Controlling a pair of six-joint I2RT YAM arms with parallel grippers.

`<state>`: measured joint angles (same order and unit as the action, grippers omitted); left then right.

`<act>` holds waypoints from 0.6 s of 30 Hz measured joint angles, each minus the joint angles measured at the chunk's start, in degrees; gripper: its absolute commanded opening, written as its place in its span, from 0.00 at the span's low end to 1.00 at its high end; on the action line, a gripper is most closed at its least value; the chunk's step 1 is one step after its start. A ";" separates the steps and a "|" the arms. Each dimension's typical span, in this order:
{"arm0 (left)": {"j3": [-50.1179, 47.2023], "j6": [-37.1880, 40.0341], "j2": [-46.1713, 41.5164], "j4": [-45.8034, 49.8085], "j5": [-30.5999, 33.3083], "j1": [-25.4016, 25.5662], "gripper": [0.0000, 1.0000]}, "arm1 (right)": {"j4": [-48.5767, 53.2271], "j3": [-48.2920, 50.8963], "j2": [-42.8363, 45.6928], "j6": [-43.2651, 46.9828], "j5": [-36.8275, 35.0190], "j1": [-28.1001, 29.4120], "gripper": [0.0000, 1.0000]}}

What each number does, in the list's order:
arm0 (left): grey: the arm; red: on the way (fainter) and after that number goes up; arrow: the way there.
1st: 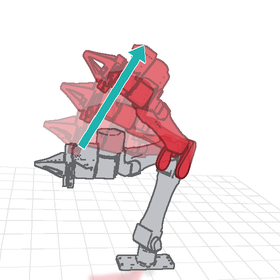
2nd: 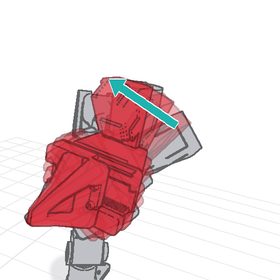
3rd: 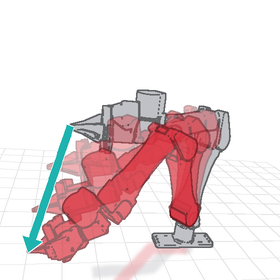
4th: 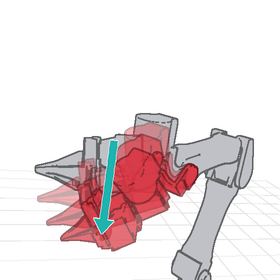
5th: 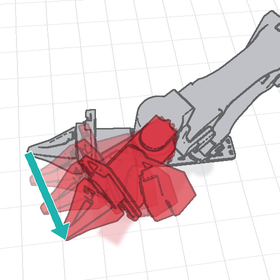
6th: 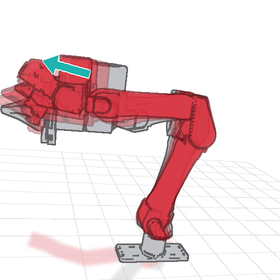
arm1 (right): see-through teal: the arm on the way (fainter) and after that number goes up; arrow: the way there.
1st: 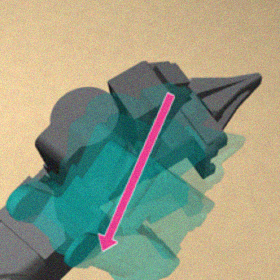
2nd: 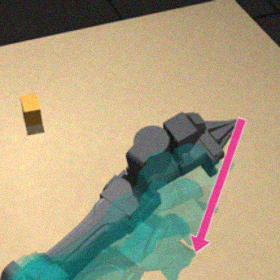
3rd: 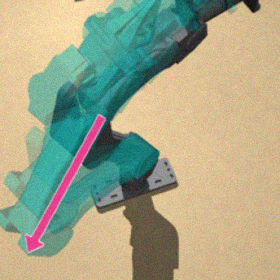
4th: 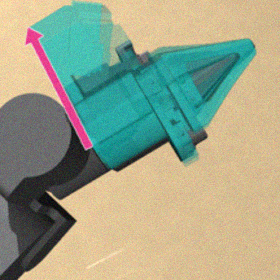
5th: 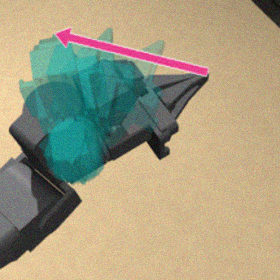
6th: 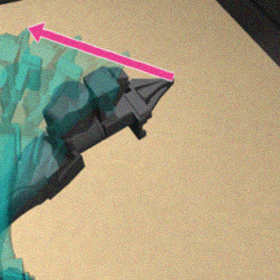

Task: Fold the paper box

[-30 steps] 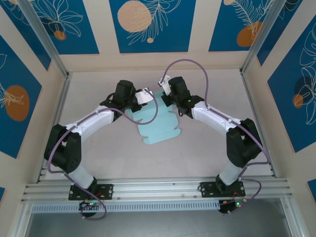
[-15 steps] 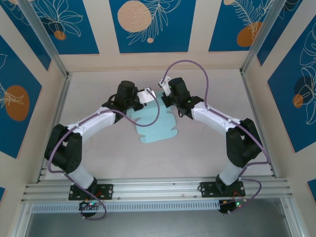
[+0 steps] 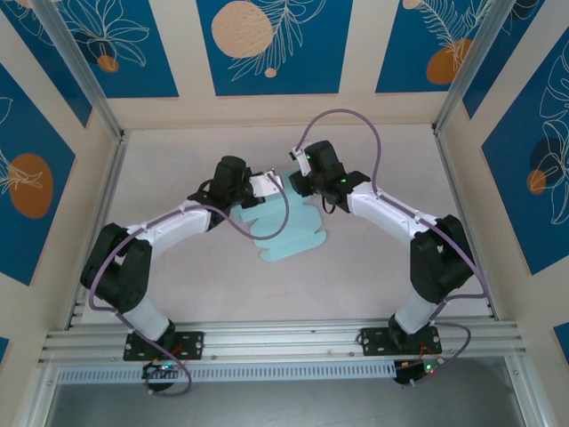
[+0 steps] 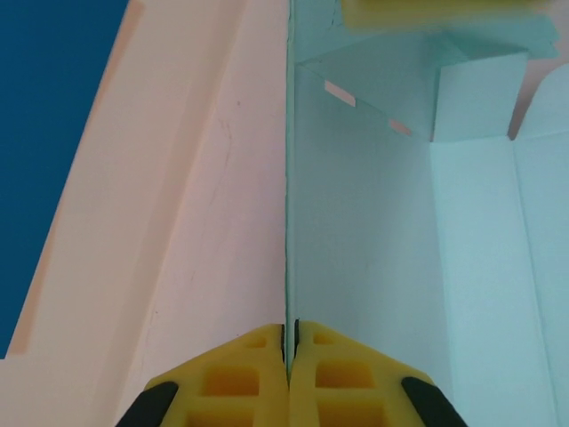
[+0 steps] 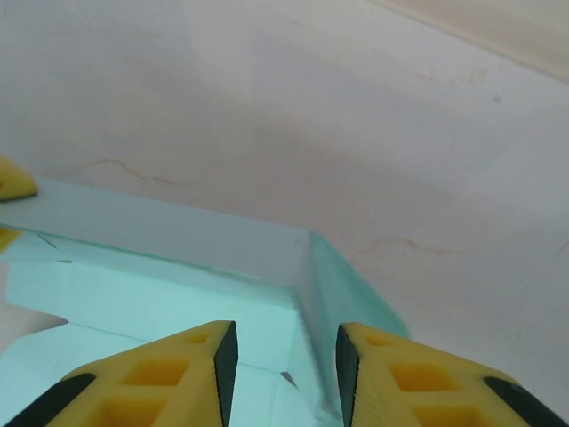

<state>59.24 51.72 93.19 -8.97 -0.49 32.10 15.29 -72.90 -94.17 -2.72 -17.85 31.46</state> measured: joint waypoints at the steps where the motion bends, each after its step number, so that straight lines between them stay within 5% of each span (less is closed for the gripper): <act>1: -1.22 1.16 0.00 -1.11 0.76 0.55 0.00 | 1.51 0.00 1.07 -2.14 1.18 -0.98 0.39; 9: -7.23 8.90 2.12 -12.07 7.08 4.96 0.00 | 8.94 -0.66 8.46 -16.96 8.31 -9.44 0.39; 18: -10.58 14.27 6.73 -23.65 12.26 7.04 0.01 | 10.99 4.07 4.15 -25.05 18.21 -20.26 0.28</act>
<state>48.66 66.00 99.92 -32.62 11.77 39.13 26.28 -68.84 -90.02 -27.77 0.36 11.20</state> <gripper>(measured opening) 0.055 0.281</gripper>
